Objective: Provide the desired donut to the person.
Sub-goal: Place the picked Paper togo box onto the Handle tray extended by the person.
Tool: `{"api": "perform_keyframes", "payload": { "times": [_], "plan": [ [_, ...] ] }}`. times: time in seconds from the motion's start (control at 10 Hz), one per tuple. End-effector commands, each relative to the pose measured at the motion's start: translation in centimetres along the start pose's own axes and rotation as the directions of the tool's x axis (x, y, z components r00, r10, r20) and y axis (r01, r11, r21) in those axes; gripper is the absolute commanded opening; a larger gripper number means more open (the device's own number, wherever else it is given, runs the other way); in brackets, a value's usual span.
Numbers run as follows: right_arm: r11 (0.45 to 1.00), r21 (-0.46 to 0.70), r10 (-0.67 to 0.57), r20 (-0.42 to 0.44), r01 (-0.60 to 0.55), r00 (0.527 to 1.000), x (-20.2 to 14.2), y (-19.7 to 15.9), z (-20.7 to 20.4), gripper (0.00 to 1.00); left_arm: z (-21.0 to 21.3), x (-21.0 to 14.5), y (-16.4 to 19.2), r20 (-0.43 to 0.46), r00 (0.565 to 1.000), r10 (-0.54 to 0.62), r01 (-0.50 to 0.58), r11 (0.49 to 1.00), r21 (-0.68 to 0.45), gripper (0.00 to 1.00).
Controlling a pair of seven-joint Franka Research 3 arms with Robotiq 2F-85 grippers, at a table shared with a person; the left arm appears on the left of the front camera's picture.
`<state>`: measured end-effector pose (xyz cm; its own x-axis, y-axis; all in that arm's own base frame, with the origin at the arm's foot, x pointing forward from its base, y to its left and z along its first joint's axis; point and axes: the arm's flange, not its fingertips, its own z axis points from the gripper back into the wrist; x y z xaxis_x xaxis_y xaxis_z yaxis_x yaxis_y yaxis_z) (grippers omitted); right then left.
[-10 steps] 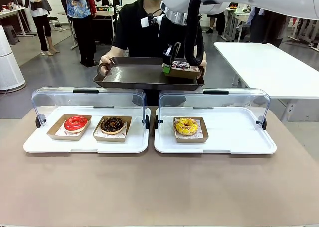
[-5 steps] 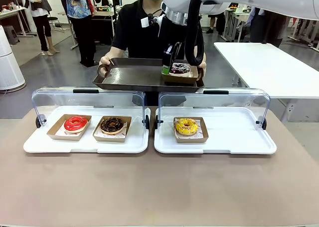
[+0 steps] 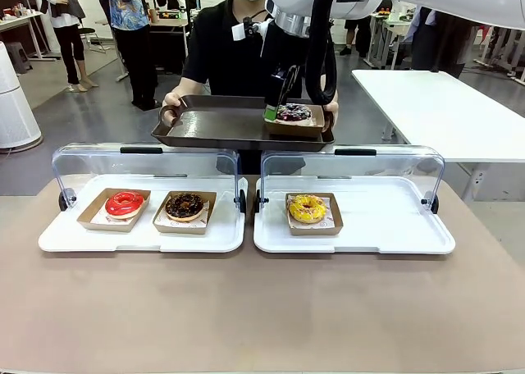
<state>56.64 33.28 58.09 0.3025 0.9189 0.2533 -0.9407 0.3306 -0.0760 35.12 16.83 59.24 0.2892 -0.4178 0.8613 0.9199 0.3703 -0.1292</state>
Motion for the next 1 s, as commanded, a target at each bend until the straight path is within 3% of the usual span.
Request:
{"api": "perform_keyframes", "payload": {
  "times": [0.0,0.3,0.5,0.7,0.9],
  "plan": [
    [0.999,0.045,0.023,0.018,-0.023,1.000,-0.4,0.2,0.5,1.00,0.1,0.0,-0.1,0.009,1.000,-0.009,0.009,1.000,-0.003,1.00],
    [0.996,0.069,0.049,0.006,-0.049,0.999,-0.7,0.5,0.7,1.00,0.1,0.0,-0.1,0.009,1.000,-0.009,0.009,1.000,-0.003,1.00],
    [0.992,0.059,0.112,-0.072,-0.108,0.991,-2.4,2.1,1.8,1.00,0.1,0.0,-0.1,0.009,1.000,-0.009,0.009,1.000,-0.003,1.00],
    [0.980,0.020,0.200,-0.169,-0.200,0.965,-9.0,4.1,5.8,1.00,0.1,0.0,-0.1,0.009,1.000,-0.009,0.009,1.000,-0.003,1.00],
    [0.987,-0.024,0.151,-0.190,-0.159,0.970,-15.9,4.0,7.7,1.00,0.1,0.0,-0.1,0.009,1.000,-0.009,0.009,1.000,-0.003,1.00]
  ]
}}
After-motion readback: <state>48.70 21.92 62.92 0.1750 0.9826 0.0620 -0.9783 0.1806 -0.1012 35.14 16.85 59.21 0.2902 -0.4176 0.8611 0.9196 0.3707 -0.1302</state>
